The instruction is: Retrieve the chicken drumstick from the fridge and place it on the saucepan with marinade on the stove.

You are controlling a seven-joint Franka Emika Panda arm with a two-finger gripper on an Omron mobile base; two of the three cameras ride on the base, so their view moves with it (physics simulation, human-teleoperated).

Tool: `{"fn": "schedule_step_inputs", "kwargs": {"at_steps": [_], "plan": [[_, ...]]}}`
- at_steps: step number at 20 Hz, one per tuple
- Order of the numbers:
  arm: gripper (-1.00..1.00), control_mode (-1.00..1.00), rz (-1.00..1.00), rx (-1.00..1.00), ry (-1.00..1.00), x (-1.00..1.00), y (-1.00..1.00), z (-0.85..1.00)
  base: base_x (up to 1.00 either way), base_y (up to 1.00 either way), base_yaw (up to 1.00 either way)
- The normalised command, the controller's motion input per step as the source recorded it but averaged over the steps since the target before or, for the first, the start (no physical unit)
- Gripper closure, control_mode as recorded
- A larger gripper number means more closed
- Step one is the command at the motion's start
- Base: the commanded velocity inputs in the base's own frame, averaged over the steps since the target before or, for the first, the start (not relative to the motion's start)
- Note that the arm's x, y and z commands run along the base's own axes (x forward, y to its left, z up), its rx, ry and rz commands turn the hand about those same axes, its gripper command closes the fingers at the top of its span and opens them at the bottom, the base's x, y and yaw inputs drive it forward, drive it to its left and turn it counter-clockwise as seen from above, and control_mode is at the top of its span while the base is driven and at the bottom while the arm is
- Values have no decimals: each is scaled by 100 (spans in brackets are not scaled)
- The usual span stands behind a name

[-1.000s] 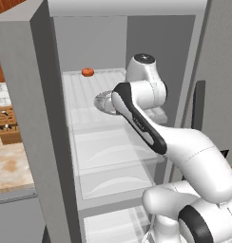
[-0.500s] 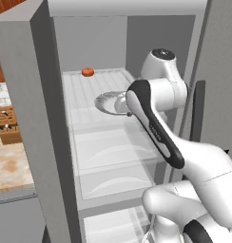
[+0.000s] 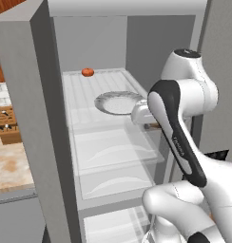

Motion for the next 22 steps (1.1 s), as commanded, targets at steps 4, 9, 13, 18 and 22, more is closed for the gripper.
{"fn": "schedule_step_inputs", "kwargs": {"at_steps": [4,9,13,18,22], "plan": [[100,-100,0,0,1,-51,-24,6,0,0,0],[100,-100,0,-3,0,-46,-4,0,0,0,0],[100,-100,-5,-2,0,-18,-1,4,0,0,0],[100,-100,0,0,0,-4,-21,9,0,0,0],[100,-100,-1,0,0,-11,-24,1,0,0,0]]}}
